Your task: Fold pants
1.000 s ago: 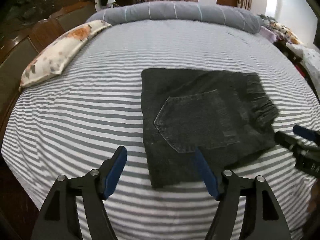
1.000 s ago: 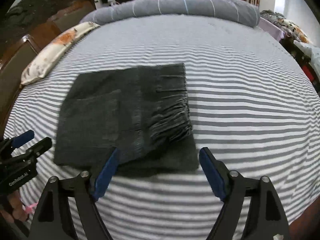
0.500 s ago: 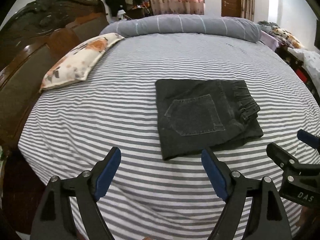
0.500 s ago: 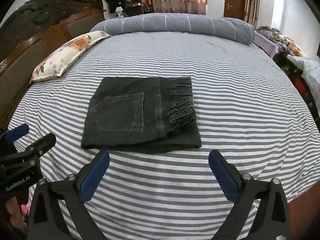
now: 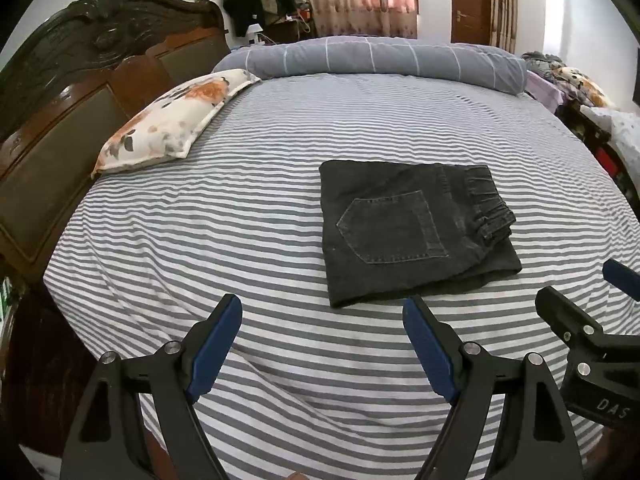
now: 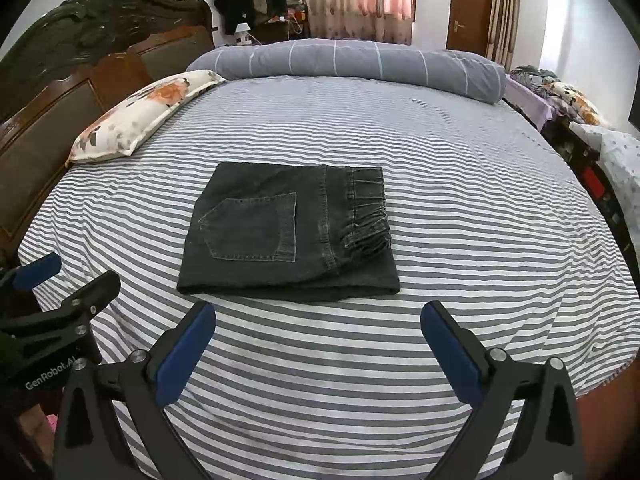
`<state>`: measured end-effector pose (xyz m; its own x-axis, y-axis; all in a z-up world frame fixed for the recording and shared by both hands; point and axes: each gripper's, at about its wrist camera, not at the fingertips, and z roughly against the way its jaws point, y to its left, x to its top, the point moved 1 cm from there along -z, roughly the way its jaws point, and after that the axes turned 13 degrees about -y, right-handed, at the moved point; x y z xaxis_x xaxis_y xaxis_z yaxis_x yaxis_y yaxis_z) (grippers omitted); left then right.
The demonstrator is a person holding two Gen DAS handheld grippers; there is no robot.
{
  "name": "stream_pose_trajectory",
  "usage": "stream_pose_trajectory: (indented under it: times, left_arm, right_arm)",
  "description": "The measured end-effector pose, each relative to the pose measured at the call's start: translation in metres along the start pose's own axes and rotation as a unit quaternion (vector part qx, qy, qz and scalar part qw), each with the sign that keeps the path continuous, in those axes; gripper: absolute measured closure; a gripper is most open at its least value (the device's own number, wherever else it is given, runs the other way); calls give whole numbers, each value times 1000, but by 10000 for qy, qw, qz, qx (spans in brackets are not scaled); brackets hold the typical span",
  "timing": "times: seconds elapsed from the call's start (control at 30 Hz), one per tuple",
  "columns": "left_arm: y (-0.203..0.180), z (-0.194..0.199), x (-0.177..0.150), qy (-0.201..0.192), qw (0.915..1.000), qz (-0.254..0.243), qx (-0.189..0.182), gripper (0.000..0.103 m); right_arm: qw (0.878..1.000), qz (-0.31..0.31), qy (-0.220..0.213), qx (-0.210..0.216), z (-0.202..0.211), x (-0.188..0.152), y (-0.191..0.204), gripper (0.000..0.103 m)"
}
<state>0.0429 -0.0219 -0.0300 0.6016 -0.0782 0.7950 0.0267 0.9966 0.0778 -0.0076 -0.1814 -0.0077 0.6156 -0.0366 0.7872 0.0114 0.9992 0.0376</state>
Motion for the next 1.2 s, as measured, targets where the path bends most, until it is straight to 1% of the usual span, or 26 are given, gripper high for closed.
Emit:
stream_pose_trajectory:
  times: [0.2,0.3,0.5,0.73,1.2]
  left_arm:
    - [0,0,-4,71,10000,53,-3,20]
    - [0,1,-6,68,10000,55,3,20]
    - [-2,2,-9,84,9999,56,12,20]
    - [-2,4,-11,66,10000,50,43,20]
    - [-5,7,-12,-20,10000,-26,67,20]
  right_arm:
    - [10000,78,25,-25,2,-6,2,2]
    - [10000,-2,70,44,4,-10,0,2]
    - [9999,-5,95,46,6,-15,-3,2]
    - [9999,75,65,45,8,-16,-1,2]
    - [9999,5,120,62,5,-20,-3,2]
